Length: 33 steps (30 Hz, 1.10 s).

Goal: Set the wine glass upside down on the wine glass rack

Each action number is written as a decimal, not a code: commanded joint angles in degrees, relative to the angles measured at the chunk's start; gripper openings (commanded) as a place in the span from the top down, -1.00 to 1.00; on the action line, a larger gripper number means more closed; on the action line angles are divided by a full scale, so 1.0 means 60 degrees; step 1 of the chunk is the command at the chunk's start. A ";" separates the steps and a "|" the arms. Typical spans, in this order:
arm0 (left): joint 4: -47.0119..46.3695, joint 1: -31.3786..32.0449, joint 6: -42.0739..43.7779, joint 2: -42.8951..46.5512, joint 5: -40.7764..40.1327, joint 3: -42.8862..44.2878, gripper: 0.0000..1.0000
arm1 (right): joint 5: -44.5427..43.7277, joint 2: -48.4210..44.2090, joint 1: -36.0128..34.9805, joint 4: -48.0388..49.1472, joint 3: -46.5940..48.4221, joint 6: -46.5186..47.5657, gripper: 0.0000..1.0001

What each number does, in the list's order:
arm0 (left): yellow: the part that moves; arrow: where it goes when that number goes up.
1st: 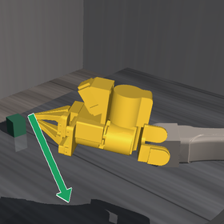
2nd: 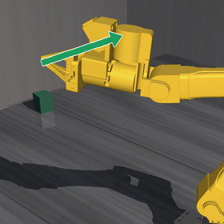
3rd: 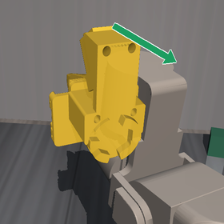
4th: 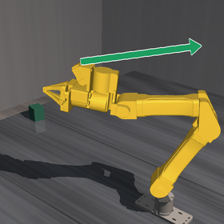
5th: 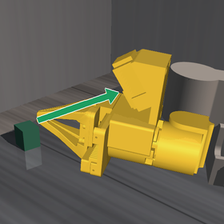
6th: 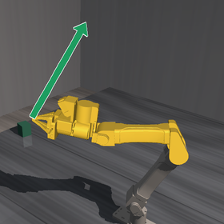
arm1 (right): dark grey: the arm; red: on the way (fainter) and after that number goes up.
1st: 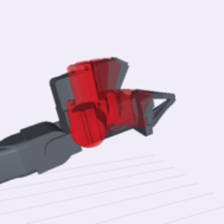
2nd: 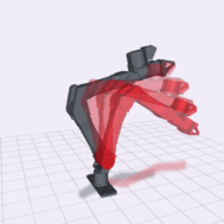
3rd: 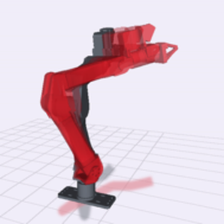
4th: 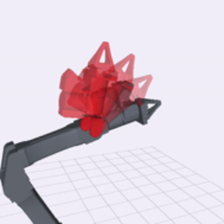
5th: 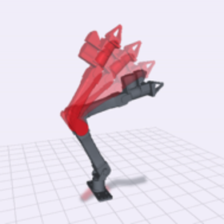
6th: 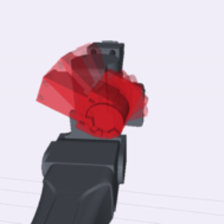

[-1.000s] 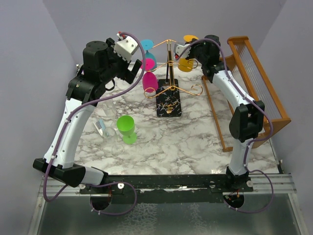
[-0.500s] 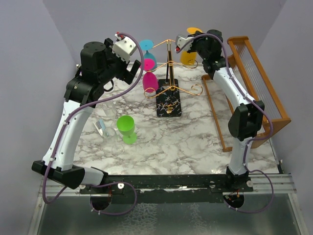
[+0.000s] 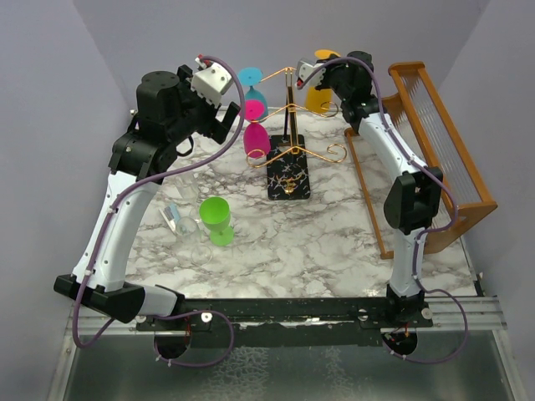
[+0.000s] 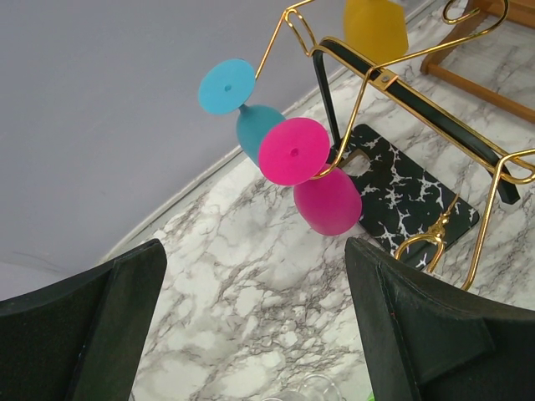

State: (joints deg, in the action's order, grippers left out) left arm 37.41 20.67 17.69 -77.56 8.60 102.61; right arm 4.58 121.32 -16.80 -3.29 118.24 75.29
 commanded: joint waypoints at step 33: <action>-0.0208 -0.0107 -0.0001 0.0248 0.0277 -0.0170 -0.82 | 0.1262 -0.0054 -0.0198 -0.0421 0.0264 -0.1671 0.41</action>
State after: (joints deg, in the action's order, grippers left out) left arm 37.41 20.32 17.69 -77.56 8.82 102.19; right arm 9.80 122.26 -17.56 -4.64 118.65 68.05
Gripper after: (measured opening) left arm 0.911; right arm 0.279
